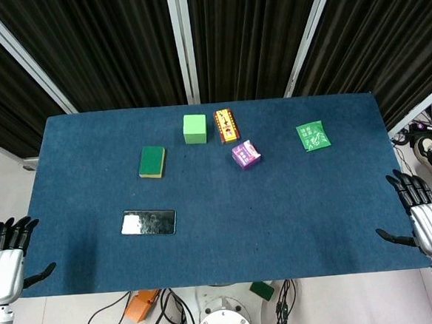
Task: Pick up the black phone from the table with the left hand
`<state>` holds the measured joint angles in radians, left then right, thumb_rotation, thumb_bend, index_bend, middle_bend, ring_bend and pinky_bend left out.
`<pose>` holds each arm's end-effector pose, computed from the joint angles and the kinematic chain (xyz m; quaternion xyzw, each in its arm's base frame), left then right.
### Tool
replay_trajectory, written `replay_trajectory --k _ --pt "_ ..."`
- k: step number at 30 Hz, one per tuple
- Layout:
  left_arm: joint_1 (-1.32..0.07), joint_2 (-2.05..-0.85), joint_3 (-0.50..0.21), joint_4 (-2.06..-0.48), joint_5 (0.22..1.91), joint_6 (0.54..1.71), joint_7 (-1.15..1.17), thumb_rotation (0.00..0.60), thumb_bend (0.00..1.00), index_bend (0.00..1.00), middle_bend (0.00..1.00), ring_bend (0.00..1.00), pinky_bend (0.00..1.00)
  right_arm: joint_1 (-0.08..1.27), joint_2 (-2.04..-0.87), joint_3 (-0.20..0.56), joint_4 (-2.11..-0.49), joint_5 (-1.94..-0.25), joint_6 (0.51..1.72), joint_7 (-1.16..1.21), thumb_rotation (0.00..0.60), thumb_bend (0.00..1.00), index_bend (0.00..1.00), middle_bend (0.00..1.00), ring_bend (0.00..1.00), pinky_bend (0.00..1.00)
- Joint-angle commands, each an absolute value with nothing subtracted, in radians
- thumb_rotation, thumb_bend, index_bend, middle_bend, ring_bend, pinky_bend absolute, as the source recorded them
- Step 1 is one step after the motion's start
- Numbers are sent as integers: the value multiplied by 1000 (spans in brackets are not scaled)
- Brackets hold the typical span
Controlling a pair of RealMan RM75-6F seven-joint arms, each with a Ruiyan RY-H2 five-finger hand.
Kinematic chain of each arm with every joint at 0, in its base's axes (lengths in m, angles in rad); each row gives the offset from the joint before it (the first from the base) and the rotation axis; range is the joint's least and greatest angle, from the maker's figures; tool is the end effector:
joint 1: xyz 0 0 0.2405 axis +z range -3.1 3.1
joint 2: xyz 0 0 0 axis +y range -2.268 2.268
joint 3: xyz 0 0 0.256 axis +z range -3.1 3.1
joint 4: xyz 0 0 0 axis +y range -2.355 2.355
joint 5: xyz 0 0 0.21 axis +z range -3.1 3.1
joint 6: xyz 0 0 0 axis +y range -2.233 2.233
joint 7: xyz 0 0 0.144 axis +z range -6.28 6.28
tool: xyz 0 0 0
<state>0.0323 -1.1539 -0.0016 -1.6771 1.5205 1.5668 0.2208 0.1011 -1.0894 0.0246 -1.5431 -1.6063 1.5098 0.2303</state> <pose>-0.3097 0.1342 0.1461 -0.5951 -0.3733 -0.3284 0.6314 -0.3107 -0.1813 0.1687 0.6023 -0.4020 0.4455 0.5265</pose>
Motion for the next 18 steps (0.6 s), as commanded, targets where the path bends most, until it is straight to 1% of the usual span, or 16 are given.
replay_trajectory --k 1,10,14,18 --pt "19 -1155 -10 -1681 1511 1550 227 600 140 139 103 42 40 108 -1086 27 -1554 -1607 1502 220 600 149 0 0 0 0" --pt "-47 -1185 -29 -1727 1532 1484 293 600 139 139 103 42 40 118 -1071 35 -1563 -1606 1495 211 600 149 0 0 0 0" --pt "-123 -1236 -46 -1748 1535 1387 345 600 128 139 102 42 40 121 -1072 40 -1556 -1601 1493 216 600 148 0 0 0 0" --pt "-221 -1333 -81 -1725 1466 1244 406 600 88 147 103 43 40 128 -1073 42 -1557 -1600 1484 213 600 149 0 0 0 0"
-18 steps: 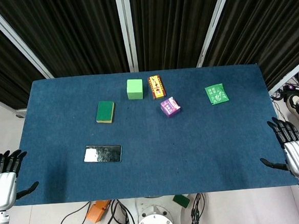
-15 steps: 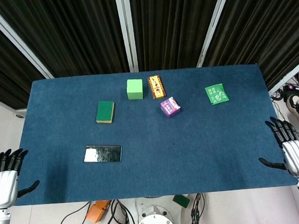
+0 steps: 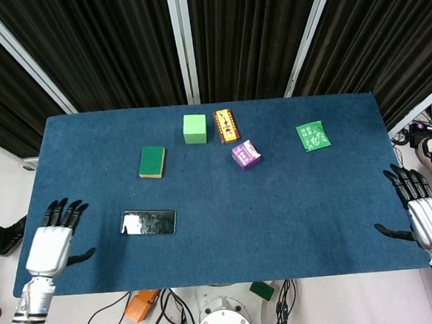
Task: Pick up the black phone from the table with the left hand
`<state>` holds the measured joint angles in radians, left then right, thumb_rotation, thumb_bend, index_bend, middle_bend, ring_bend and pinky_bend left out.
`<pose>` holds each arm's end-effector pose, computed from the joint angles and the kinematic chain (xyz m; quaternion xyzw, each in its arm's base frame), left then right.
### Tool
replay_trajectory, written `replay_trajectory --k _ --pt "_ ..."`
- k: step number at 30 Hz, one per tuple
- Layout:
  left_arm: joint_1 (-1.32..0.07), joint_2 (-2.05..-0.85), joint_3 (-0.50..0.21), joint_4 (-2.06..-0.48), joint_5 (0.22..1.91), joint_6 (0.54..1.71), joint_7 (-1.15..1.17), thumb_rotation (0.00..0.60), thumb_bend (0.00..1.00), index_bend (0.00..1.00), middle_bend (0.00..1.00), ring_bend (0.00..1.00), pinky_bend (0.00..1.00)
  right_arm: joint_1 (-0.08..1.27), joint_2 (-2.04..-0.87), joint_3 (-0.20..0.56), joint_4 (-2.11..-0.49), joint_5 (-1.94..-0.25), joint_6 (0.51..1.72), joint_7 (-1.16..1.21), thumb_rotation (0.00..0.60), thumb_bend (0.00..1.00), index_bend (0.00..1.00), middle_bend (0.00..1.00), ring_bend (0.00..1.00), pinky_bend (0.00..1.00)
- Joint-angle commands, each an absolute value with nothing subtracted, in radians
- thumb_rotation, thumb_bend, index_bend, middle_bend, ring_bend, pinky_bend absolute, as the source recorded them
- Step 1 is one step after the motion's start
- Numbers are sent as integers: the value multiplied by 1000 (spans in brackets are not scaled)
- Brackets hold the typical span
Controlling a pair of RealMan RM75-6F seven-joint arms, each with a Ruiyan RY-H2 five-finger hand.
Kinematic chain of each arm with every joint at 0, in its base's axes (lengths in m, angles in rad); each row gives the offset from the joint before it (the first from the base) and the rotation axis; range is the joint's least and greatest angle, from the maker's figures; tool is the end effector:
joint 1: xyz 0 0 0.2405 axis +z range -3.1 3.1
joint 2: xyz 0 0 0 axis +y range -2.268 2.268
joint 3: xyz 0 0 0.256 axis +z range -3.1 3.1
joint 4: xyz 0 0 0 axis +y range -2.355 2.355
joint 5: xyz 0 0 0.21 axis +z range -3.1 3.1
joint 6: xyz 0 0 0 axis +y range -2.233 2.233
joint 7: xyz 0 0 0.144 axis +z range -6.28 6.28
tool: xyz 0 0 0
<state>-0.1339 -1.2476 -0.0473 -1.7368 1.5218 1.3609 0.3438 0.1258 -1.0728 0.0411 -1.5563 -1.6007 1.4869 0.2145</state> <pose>-0.2621 0.1884 0.0924 -0.6663 -0.3650 -0.3504 0.5478 -0.3054 -0.1923 0.1725 0.6103 -0.3916 0.4440 0.5264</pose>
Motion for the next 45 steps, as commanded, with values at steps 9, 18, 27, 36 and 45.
replay_trajectory --k 9,18,27,36,45 --pt "-334 -1529 -126 -1625 1316 1126 526 600 155 258 103 48 40 140 -1073 47 -1560 -1578 1455 207 600 148 0 0 0 0" --pt "-359 -1609 -117 -1557 1251 1135 575 600 156 262 103 45 40 145 -1077 48 -1557 -1567 1441 204 600 149 0 0 0 0" --pt "-367 -1628 -95 -1541 1219 1144 591 600 156 262 103 43 40 147 -1076 47 -1560 -1566 1437 200 600 149 0 0 0 0" --pt "-380 -1640 -82 -1521 1185 1131 591 600 159 277 103 37 40 144 -1076 45 -1562 -1566 1441 197 600 149 0 0 0 0" --pt "-393 -1655 -77 -1494 1159 1118 576 600 223 357 103 36 40 139 -1072 43 -1564 -1564 1446 196 600 149 0 0 0 0"
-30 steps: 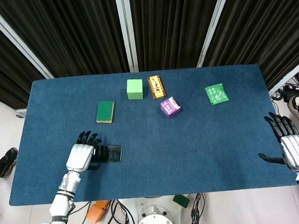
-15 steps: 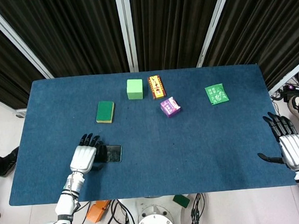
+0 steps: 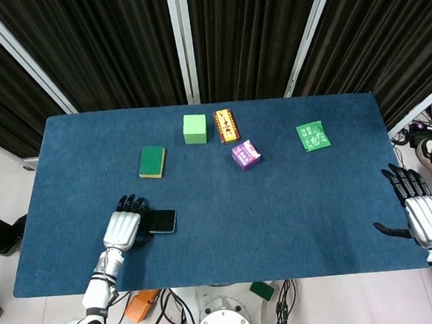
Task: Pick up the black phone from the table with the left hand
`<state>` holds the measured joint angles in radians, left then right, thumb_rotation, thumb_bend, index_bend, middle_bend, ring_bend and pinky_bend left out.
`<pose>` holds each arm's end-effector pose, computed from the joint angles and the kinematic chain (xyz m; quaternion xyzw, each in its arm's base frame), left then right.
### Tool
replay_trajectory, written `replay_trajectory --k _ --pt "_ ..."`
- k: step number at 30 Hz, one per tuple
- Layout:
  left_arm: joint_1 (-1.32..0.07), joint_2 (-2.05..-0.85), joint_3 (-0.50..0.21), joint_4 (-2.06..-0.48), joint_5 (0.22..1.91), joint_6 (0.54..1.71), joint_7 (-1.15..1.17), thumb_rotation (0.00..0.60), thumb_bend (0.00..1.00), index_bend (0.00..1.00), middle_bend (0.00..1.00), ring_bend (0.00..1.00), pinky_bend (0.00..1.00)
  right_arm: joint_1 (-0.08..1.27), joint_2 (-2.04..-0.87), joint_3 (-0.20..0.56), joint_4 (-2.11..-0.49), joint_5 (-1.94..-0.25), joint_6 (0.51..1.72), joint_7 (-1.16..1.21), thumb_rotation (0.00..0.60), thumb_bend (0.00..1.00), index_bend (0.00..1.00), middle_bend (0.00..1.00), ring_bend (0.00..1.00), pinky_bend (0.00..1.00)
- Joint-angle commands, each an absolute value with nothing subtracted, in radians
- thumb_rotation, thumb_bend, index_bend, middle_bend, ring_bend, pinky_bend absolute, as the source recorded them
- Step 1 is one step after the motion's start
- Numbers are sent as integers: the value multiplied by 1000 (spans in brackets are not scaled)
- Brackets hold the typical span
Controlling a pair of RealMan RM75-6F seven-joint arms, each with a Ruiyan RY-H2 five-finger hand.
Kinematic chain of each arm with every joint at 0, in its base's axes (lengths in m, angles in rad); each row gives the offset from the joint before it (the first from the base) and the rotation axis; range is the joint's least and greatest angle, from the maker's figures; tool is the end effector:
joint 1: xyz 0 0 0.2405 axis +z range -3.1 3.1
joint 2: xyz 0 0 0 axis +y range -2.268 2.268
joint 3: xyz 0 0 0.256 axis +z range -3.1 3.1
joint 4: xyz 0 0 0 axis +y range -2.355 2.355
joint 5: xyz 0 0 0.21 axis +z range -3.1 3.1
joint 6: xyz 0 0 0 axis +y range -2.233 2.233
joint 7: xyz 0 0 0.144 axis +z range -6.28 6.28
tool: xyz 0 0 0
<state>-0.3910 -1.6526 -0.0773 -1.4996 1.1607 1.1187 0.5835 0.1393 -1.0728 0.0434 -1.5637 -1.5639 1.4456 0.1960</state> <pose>-0.2287 0.2448 -0.0439 -0.7201 -0.4115 -0.2737 0.4870 -0.3086 -0.1974 0.1694 0.6098 -0.4027 0.4277 0.5320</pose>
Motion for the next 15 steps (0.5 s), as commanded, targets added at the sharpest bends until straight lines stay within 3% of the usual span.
replay_trajectory --k 1,8,15 --pt "-394 -1656 -77 -1492 1160 1119 571 600 242 380 102 36 40 138 -1072 43 -1564 -1564 1447 196 600 148 0 0 0 0" --pt "-397 -1659 -80 -1466 1193 1131 495 600 463 515 132 53 40 138 -1073 43 -1563 -1562 1445 197 600 149 0 0 0 0" --pt "-395 -1588 -56 -1546 1219 1111 428 600 531 550 148 61 40 136 -1075 43 -1558 -1560 1445 202 600 149 0 0 0 0"
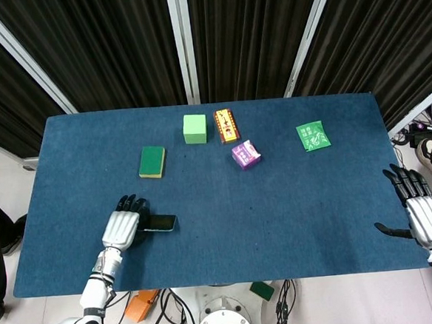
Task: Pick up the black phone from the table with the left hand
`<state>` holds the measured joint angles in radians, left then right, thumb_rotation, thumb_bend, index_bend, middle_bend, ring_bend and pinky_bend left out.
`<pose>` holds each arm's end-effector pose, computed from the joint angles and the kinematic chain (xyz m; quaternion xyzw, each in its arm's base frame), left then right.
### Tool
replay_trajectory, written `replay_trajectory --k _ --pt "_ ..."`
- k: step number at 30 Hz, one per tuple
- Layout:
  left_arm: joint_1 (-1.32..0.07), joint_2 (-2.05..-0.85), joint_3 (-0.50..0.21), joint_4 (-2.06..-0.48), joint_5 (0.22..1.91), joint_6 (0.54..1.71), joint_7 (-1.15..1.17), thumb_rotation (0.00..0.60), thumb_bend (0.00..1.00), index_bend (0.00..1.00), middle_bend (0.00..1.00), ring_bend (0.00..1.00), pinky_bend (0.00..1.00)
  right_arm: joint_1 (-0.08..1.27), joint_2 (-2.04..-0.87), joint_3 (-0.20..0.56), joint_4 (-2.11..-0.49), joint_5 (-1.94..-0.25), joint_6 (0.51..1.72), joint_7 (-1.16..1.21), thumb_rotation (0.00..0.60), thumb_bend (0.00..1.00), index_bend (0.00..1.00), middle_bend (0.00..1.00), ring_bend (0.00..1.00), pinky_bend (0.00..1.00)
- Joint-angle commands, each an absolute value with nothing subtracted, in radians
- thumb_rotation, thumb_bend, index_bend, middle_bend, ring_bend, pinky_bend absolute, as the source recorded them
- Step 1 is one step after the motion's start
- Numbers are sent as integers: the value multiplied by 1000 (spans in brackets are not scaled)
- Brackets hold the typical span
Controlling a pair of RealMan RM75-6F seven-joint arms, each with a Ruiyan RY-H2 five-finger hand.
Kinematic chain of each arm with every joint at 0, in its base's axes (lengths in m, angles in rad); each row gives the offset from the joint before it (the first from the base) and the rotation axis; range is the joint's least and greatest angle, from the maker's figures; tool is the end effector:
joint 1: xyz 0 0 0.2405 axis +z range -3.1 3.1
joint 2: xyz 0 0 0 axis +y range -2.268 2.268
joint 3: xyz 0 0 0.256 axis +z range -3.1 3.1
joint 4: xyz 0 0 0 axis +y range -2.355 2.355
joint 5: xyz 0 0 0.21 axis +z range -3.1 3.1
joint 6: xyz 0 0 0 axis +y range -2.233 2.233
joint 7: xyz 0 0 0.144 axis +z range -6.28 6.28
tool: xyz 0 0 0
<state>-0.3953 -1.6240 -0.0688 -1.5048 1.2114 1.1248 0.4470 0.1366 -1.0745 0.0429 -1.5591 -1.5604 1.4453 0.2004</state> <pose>-0.2279 0.2466 -0.0356 -0.7052 -0.4323 -0.3113 0.4679 -0.3104 -0.1966 0.1695 0.6078 -0.4050 0.4267 0.5334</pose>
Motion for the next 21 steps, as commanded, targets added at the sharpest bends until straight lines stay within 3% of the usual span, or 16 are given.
replay_trajectory --k 1,9,21 --pt "-396 -1576 -52 -1560 1219 1105 427 600 532 550 148 61 40 136 -1076 43 -1557 -1560 1445 203 600 149 0 0 0 0" --pt "-439 -1478 -49 -1666 1161 1008 426 600 546 541 158 64 40 133 -1080 41 -1547 -1559 1447 213 600 149 0 0 0 0" --pt "-516 -1493 -72 -1640 1071 968 503 600 524 261 159 63 40 125 -1078 39 -1540 -1552 1449 223 600 149 0 0 0 0"
